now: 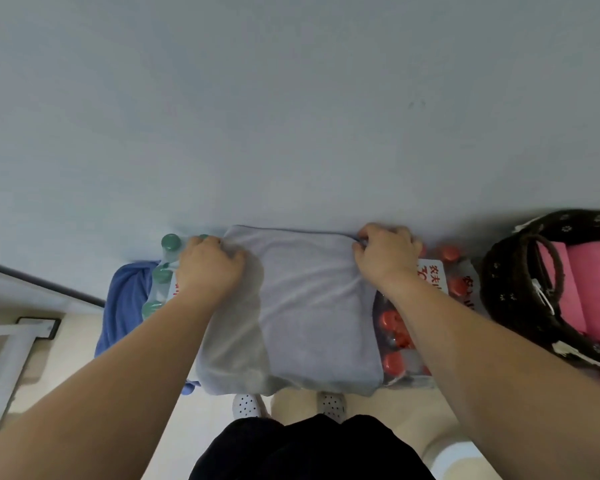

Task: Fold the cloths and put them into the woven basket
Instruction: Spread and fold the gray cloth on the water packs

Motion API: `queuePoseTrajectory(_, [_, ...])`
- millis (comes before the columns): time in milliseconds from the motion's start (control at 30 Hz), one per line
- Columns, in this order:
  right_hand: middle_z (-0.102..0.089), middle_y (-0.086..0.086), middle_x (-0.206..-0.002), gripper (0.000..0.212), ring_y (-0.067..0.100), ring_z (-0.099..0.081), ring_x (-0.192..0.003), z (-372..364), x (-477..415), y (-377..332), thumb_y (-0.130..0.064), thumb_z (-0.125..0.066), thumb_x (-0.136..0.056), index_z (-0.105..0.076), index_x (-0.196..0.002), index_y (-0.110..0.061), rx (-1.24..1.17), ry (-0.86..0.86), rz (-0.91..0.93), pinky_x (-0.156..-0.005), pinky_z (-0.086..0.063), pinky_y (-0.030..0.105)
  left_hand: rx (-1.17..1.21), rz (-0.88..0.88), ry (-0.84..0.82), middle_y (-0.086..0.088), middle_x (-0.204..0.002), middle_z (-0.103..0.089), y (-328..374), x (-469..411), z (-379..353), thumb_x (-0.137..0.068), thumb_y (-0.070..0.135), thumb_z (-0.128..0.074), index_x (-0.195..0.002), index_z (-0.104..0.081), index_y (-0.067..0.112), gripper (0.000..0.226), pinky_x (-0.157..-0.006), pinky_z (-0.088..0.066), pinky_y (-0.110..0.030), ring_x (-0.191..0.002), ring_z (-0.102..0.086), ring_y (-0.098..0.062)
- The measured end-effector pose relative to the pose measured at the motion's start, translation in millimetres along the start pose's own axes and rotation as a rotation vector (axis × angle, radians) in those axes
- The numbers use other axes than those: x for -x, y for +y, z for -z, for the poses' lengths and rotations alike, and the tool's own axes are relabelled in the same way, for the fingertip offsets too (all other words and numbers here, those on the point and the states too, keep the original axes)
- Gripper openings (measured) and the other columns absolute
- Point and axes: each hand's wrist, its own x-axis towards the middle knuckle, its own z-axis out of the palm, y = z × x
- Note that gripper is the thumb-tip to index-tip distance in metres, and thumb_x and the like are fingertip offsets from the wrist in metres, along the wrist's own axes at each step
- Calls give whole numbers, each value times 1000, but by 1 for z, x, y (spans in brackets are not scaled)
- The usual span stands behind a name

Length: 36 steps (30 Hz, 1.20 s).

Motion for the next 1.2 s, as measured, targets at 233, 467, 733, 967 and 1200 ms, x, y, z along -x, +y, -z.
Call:
queuePoseTrajectory(233, [-66, -1, -120, 37, 26, -45, -124, 8, 15, 5, -31, -60, -89, -59, -126, -35, -125, 65, 89, -102, -29, 40, 138, 59, -7, -18, -97, -63, 0, -22, 0, -89, 34, -50, -81, -62, 14, 25, -79, -52, -41, -83, -58, -37])
queuePoseTrajectory(467, [-66, 6, -128, 43, 21, -60, -119, 25, 36, 20, -11, -65, -88, -62, -131, -11, -448, 57, 200, -98, -39, 20, 311, 11, 68, -5, -79, -63, 4, -9, 10, -87, 15, -58, -84, -62, 12, 6, -68, -38, -29, -77, -56, -29])
queuePoseTrajectory(733, [-60, -2, -87, 32, 14, -57, -83, 48, 67, 44, 8, -60, -77, -63, -86, -22, -490, 186, 543, -76, -42, 21, 375, -306, 49, -16, -67, -54, -4, 52, 56, -85, 2, -46, -119, -53, 38, 50, -57, -44, -33, -59, -48, -21])
queuePoseTrajectory(967, [-63, -14, -86, 30, -3, -56, -77, 79, 111, 39, 6, -64, -79, -74, -93, -18, -491, 246, 489, -75, -39, 3, 333, -444, 153, -5, -67, -65, -22, 85, 97, -79, 5, -60, -81, -69, 29, 26, -59, -43, -25, -56, -49, -13])
queuePoseTrajectory(1200, [-61, -20, -85, 37, -4, -56, -78, 88, 171, 7, 5, -63, -79, -69, -96, -27, -420, 244, 552, -73, -42, 15, 263, -606, 209, 4, -57, -58, -67, 110, 137, -72, 3, -66, -70, -61, 23, 20, -57, -42, -27, -51, -45, -10])
